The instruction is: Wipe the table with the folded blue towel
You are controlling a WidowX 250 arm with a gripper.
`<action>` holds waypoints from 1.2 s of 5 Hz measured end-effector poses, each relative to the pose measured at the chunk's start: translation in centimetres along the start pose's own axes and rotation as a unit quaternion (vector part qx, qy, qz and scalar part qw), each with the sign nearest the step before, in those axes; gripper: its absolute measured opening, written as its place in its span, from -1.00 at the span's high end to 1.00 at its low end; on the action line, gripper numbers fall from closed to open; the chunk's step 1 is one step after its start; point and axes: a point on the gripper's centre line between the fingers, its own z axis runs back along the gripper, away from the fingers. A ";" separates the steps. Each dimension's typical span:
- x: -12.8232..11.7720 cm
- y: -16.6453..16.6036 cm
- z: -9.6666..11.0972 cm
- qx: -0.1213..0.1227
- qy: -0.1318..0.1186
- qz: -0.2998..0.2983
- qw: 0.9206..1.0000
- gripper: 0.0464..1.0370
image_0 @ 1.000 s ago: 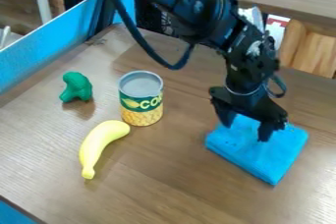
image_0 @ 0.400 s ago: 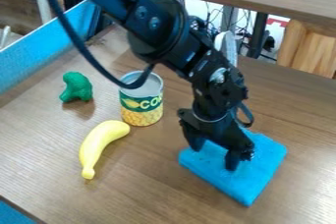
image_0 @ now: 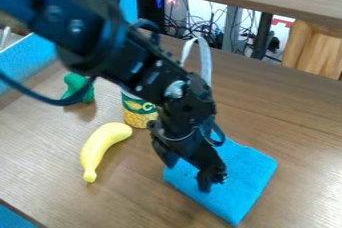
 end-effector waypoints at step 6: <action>3.8 -1.2 -2.1 -0.031 0.000 0.030 0.999 -0.93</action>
